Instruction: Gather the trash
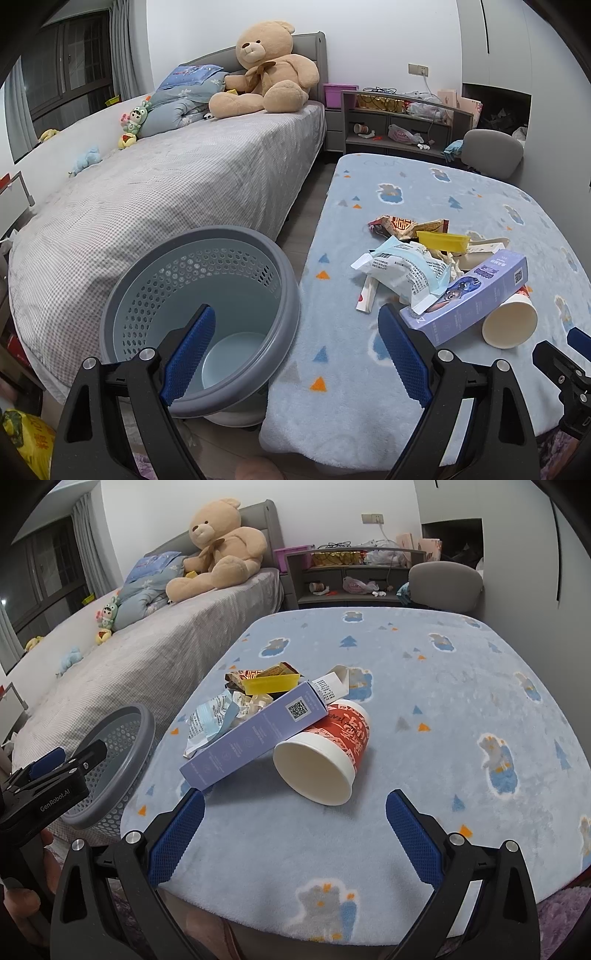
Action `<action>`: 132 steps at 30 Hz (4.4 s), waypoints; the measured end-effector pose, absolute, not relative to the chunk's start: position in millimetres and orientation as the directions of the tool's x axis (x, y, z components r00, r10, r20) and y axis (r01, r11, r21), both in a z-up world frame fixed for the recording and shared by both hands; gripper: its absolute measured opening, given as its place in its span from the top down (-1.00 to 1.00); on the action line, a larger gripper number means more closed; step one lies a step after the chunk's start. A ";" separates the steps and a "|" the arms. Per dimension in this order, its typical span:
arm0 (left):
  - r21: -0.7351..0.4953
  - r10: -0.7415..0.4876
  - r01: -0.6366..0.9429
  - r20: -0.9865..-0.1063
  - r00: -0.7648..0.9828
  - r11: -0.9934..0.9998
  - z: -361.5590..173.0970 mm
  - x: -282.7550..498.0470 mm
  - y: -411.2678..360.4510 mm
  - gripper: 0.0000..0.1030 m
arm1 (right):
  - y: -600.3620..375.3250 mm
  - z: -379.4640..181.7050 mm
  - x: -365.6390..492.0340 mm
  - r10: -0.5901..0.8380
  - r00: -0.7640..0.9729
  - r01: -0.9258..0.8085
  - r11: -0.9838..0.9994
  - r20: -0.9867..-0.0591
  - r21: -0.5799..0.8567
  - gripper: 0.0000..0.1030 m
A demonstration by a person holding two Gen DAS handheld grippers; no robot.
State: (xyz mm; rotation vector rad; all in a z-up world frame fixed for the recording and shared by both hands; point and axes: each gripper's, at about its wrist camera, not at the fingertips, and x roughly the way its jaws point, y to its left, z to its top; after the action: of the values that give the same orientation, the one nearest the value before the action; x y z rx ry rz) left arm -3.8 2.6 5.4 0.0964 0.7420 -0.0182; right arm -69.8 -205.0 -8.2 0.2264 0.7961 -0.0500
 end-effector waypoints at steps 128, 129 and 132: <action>-0.039 -0.127 0.173 -0.833 0.539 0.984 -54.4 94.8 -88.4 -0.11 | -282.0 -47.8 -43.5 0.126 0.679 0.134 0.947 -0.723 0.291 -0.53; -0.045 -0.134 0.177 -0.836 0.532 0.983 -55.4 94.7 -88.1 -0.01 | -281.6 -47.5 -43.8 0.127 0.680 0.132 0.948 -0.723 0.291 -0.53; -0.055 -0.146 0.181 -0.832 0.536 0.982 -54.5 92.8 -86.6 0.34 | -280.8 -46.5 -45.5 0.128 0.683 0.127 0.949 -0.719 0.289 -0.53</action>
State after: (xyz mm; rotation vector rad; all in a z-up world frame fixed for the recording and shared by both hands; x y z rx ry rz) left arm 92.8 -86.6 -54.5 0.0392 0.9862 -0.1946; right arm -45.5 -280.8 -46.5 0.3306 0.8227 0.0004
